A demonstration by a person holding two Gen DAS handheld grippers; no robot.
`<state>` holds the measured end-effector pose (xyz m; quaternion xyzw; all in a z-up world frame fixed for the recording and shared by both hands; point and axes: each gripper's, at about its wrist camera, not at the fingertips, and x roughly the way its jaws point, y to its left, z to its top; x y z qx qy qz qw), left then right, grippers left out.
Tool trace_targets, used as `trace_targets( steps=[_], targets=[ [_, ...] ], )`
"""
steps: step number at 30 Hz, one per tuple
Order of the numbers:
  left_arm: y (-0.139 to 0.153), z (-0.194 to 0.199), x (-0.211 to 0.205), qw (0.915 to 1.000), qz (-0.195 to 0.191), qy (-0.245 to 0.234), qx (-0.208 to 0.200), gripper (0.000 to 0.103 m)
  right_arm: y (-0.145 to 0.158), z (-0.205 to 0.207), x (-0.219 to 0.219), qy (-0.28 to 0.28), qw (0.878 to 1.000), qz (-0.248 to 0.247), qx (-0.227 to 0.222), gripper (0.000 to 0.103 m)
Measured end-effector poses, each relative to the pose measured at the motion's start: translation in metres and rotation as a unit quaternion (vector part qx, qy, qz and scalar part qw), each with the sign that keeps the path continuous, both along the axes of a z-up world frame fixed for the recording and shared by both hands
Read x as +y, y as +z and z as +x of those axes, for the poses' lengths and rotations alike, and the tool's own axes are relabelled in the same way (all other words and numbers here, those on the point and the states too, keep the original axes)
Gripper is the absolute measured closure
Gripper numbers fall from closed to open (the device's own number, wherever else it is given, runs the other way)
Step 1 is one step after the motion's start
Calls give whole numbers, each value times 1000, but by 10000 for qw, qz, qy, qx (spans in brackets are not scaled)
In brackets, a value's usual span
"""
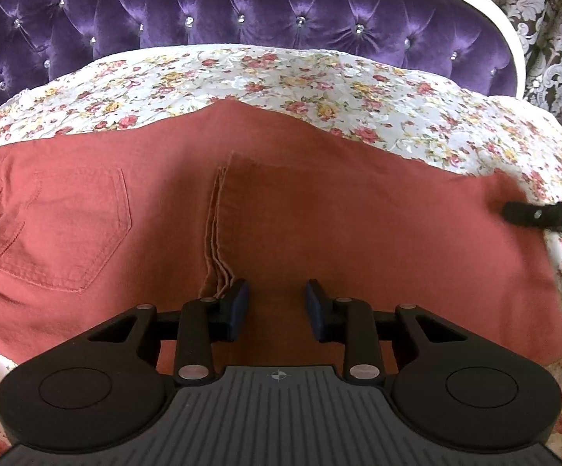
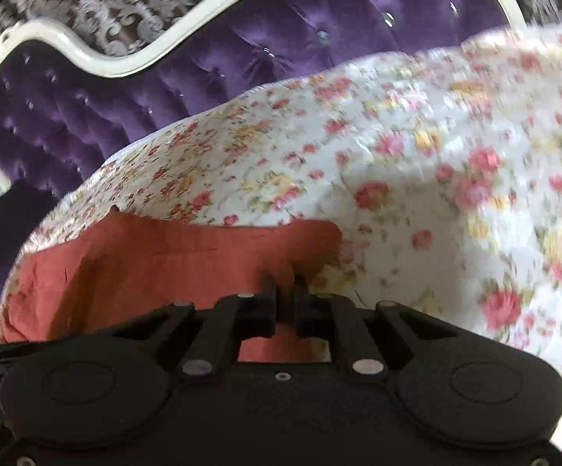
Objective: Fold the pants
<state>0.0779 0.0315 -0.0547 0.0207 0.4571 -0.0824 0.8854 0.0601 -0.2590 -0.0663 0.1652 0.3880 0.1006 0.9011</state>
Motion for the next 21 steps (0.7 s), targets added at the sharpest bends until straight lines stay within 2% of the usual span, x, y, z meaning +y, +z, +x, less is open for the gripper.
trace_targets(
  steps=[3, 5, 8, 9, 11, 13, 16, 19, 21],
  targets=[
    [4, 3, -9, 10000, -41, -4, -28, 73, 21, 0, -9, -5, 9996, 22, -276, 95],
    [5, 8, -17, 9999, -162, -23, -13, 73, 34, 1, -21, -207, 9992, -109, -335, 97],
    [2, 15, -31, 9994, -336, -106, 65, 73, 34, 8, -48, -446, 9989, 51, -150, 97],
    [-1, 17, -37, 9994, -299, -141, 99, 72, 29, 11, -55, -551, 9984, 98, -2, 97],
    [-3, 14, -52, 9997, 79, -240, -58, 72, 14, 15, -58, -567, 9981, 39, 248, 97],
    [-4, 11, -59, 9988, 292, -363, -142, 72, 2, 18, -51, -579, 9970, -271, 438, 95],
    [2, 8, -49, 9993, 134, -340, -93, 72, 8, 13, -41, -756, 9950, -591, 275, 79],
    [12, 1, -26, 9997, 9, -102, -211, 71, 26, -1, -36, -935, 9928, -736, -106, 79],
    [19, -3, -10, 9995, 53, 79, -311, 71, 36, -7, -25, -808, 9935, -758, -268, 79]
  ],
)
